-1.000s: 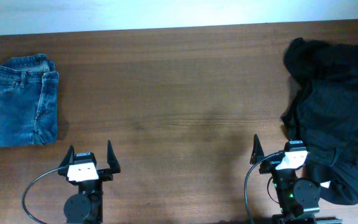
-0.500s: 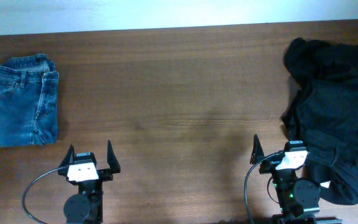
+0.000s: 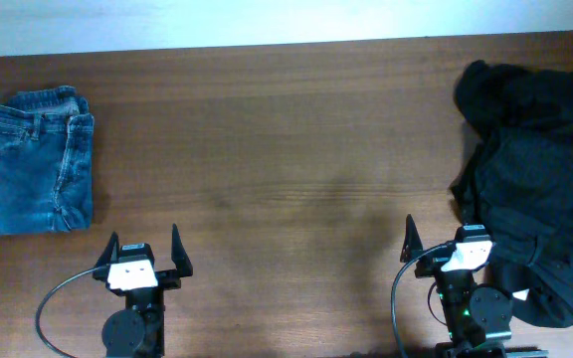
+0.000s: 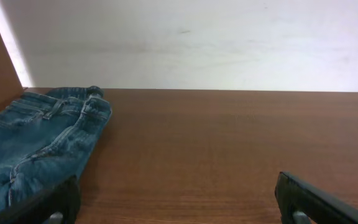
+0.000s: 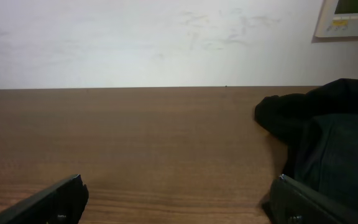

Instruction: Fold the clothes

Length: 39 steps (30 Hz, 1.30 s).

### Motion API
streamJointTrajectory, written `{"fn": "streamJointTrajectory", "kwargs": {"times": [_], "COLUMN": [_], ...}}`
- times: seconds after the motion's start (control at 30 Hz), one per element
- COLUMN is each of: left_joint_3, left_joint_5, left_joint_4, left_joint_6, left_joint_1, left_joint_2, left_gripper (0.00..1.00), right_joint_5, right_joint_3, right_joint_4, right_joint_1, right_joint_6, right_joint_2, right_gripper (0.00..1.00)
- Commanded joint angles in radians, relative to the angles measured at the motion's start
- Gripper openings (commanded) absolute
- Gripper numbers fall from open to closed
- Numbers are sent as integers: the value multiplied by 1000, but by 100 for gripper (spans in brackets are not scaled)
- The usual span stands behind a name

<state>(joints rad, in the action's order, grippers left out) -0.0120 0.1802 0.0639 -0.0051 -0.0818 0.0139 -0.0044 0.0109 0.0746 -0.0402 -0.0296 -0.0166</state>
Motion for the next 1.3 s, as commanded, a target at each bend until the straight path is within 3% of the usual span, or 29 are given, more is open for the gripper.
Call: {"fn": "streamJointTrajectory", "kwargs": {"times": [0.0, 0.73, 0.9, 1.27], "left_joint_3": [2, 2, -15, -214], "left_joint_5": [-8, -44, -69, -82], "left_joint_4": [4, 0, -2, 112], "left_joint_6": [-6, -9, -52, -51], "left_joint_1": [6, 6, 6, 6], "left_joint_2": [-8, -8, -8, 112], "left_gripper": [100, 100, 100, 100], "right_joint_5": [-6, -29, 51, 138], "right_joint_3": [-5, -5, 20, 194], "right_joint_4": [4, -17, -6, 56], "right_joint_1": [-5, -5, -5, -5], "right_joint_6": [-5, -18, -16, -12], "right_joint_2": [2, 2, 2, -108], "right_gripper": [99, 99, 99, 99]}}
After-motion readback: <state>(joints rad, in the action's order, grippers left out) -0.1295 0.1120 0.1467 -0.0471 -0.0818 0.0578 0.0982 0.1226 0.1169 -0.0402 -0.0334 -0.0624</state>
